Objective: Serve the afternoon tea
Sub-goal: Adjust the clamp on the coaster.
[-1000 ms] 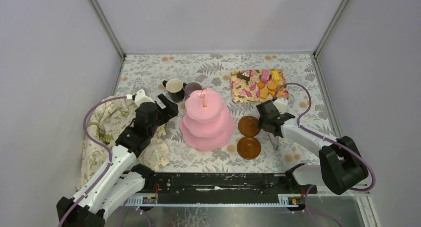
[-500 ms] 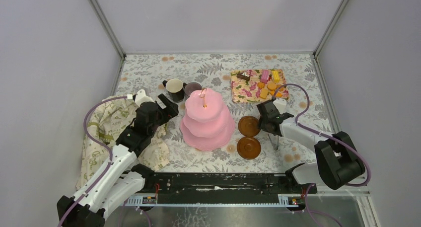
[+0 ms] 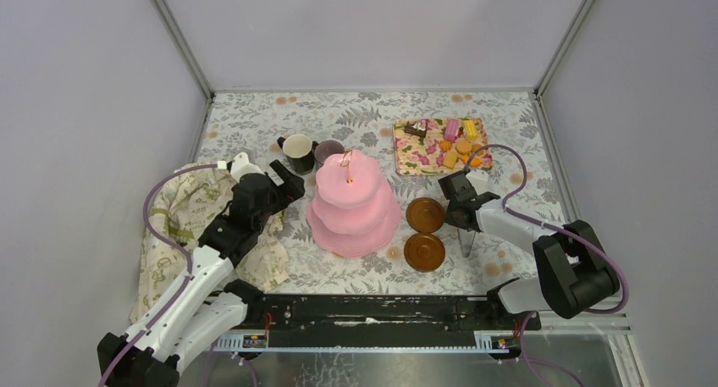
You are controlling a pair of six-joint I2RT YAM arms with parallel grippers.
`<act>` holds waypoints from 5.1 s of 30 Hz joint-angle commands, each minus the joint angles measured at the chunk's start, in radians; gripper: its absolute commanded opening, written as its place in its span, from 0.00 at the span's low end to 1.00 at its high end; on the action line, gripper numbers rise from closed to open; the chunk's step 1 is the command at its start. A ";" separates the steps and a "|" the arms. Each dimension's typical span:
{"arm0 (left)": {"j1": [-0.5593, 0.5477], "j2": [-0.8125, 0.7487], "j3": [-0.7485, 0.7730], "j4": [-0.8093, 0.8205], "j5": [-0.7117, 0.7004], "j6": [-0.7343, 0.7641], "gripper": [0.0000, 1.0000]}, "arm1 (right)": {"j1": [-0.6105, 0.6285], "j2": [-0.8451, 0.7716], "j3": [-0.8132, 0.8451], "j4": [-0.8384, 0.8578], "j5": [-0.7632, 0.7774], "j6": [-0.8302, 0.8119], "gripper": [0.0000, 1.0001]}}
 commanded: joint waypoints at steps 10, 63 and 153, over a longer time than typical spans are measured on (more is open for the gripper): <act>-0.005 -0.014 -0.015 -0.011 0.015 -0.011 0.96 | -0.006 -0.019 0.012 0.010 0.005 -0.022 0.06; -0.005 -0.018 -0.059 0.012 0.061 -0.025 0.93 | 0.225 0.131 0.219 0.074 -0.138 -0.431 0.00; -0.006 -0.040 -0.070 0.084 0.013 -0.114 0.86 | 0.226 -0.100 -0.075 0.310 -0.063 -0.317 0.91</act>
